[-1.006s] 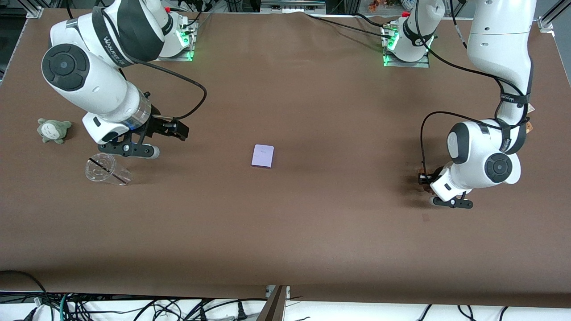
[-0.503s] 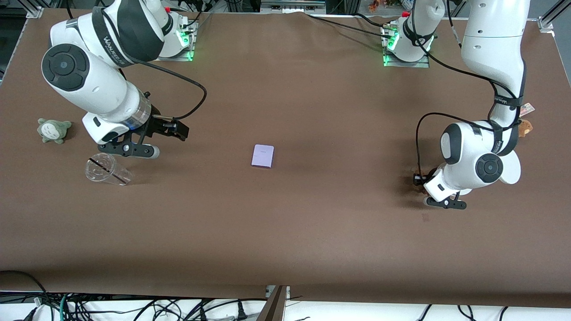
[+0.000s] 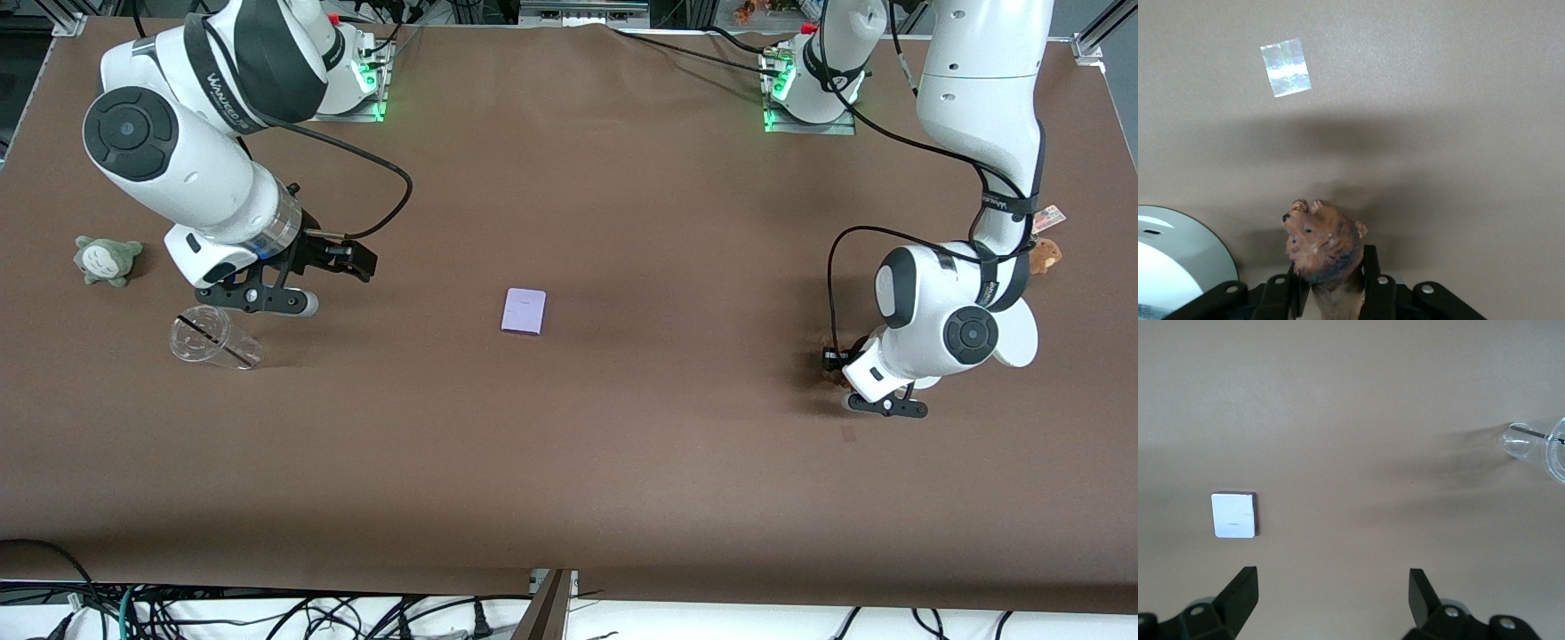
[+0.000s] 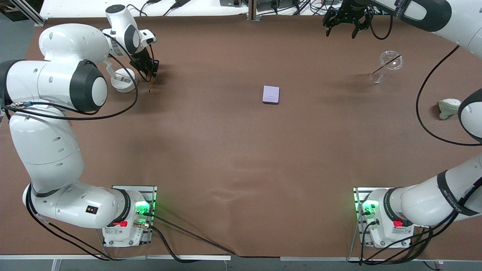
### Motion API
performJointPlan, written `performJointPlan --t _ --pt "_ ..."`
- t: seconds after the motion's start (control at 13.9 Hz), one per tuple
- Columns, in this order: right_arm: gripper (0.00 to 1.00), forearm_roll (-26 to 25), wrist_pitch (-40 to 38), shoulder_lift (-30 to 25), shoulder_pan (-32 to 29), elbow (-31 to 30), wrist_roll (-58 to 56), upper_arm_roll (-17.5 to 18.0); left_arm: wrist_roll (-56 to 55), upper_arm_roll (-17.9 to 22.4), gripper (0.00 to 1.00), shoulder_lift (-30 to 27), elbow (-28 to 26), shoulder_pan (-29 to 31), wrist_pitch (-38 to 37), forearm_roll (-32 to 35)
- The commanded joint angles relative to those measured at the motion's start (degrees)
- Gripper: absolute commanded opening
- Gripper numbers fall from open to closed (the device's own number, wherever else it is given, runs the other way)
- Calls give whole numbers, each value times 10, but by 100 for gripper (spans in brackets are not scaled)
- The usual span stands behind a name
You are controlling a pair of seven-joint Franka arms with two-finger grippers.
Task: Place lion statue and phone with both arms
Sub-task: 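Lower the lion beside the lamp while the right gripper reaches the phone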
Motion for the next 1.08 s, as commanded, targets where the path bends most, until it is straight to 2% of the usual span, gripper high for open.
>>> performJointPlan --t 0.0,0.43,0.72,0.79,0.86,1.01 --pt "100 6 21 15 7 5 2 4 -6 6 6 -15 -35 -14 7 10" --pt "100 7 130 91 43 7 36 6 -23 13 6 -44 -86 -36 23 10" --pt "100 -1 171 127 86 7 104 6 -23 13 8 -43 -108 -36 69 11" --pt "100 -1 176 136 93 7 107 6 -23 13 12 -41 -108 -36 69 11" --pt "100 -1 183 145 101 7 107 6 -23 13 23 -39 -108 -35 69 11" --pt "100 -3 201 165 113 7 107 5 -23 13 54 -37 -106 -35 69 10"
